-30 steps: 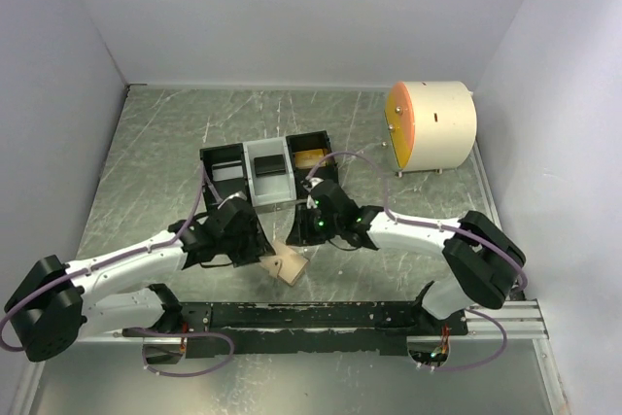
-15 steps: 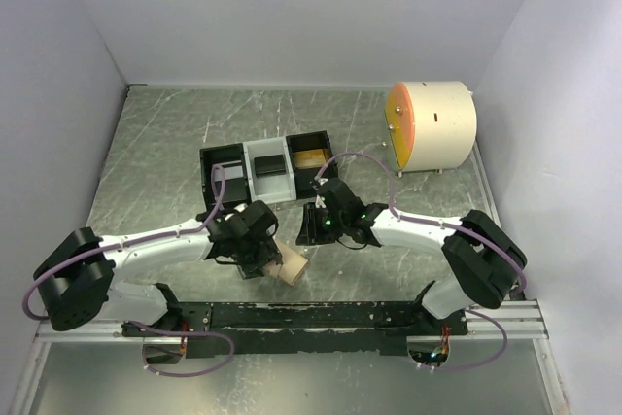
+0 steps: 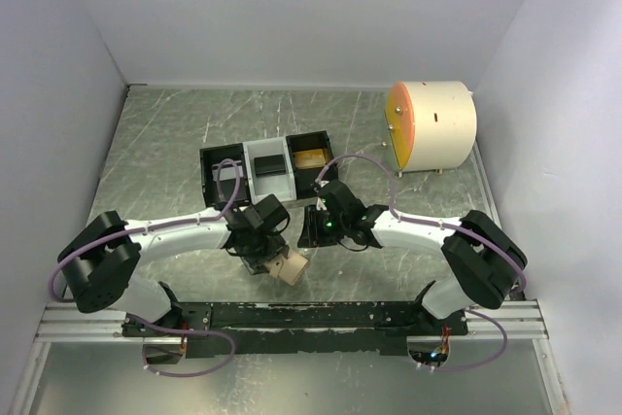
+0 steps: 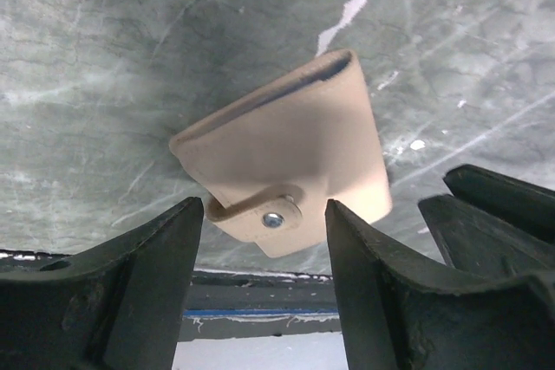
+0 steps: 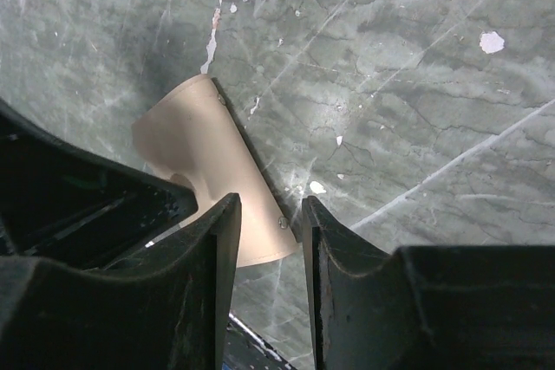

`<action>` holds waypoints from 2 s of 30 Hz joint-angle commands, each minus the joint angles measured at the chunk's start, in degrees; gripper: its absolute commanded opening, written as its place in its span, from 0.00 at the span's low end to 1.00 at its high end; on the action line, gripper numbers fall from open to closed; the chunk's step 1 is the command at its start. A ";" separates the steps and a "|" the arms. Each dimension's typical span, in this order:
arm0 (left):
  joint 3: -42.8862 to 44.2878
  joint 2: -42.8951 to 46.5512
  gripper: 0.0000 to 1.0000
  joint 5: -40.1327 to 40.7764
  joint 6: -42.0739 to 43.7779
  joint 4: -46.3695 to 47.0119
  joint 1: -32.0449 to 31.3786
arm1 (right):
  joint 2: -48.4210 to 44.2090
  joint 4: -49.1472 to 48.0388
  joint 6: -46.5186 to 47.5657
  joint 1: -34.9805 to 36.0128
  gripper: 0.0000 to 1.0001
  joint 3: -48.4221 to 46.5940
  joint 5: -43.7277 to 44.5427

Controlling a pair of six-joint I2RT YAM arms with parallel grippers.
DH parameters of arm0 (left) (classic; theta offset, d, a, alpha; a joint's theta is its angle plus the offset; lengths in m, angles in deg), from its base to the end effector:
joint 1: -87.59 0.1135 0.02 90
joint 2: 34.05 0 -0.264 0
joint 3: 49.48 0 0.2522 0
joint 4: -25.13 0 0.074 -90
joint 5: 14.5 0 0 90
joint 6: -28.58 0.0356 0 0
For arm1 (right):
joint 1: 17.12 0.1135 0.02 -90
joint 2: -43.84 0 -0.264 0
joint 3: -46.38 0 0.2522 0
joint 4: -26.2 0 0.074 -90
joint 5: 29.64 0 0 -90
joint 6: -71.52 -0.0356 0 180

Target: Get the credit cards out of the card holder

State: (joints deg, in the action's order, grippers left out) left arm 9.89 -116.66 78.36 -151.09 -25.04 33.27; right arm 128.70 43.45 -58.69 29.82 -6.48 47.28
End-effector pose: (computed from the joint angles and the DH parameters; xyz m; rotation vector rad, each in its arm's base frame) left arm 0.1467 -0.2013 0.1708 -0.9151 2.8359 -0.3902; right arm 0.1861 0.2109 0.1605 -0.2668 2.6249 0.8938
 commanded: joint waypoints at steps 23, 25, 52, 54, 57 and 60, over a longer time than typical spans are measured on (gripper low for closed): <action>-3.80 4.72 0.53 -0.60 -3.08 -3.17 -5.09 | 0.34 -2.38 0.05 -0.09 0.35 0.51 -1.36; -4.39 5.19 0.55 -1.46 -2.67 -2.36 -5.29 | 0.54 -2.39 -0.03 -0.08 0.35 0.42 -1.56; -0.32 5.44 0.07 5.21 4.22 -4.10 -7.79 | 1.04 -3.38 -0.40 0.00 0.36 -0.04 -2.80; 1.71 5.36 0.07 6.99 8.04 -5.06 -8.06 | 0.62 -4.33 -0.41 0.00 0.36 0.26 -3.19; 3.58 5.96 0.07 10.42 12.53 -6.03 -8.77 | 0.44 -5.72 -0.04 0.04 0.38 0.60 -4.41; 3.70 7.81 0.07 12.18 16.35 -4.64 -8.78 | 1.65 -5.78 0.82 -0.01 0.41 -0.09 -6.19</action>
State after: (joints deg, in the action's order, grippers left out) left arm 11.99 -111.37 85.33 -142.15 -29.17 24.92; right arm 129.81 39.67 -58.66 29.82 -6.26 43.72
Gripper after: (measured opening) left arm 0.092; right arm 0.393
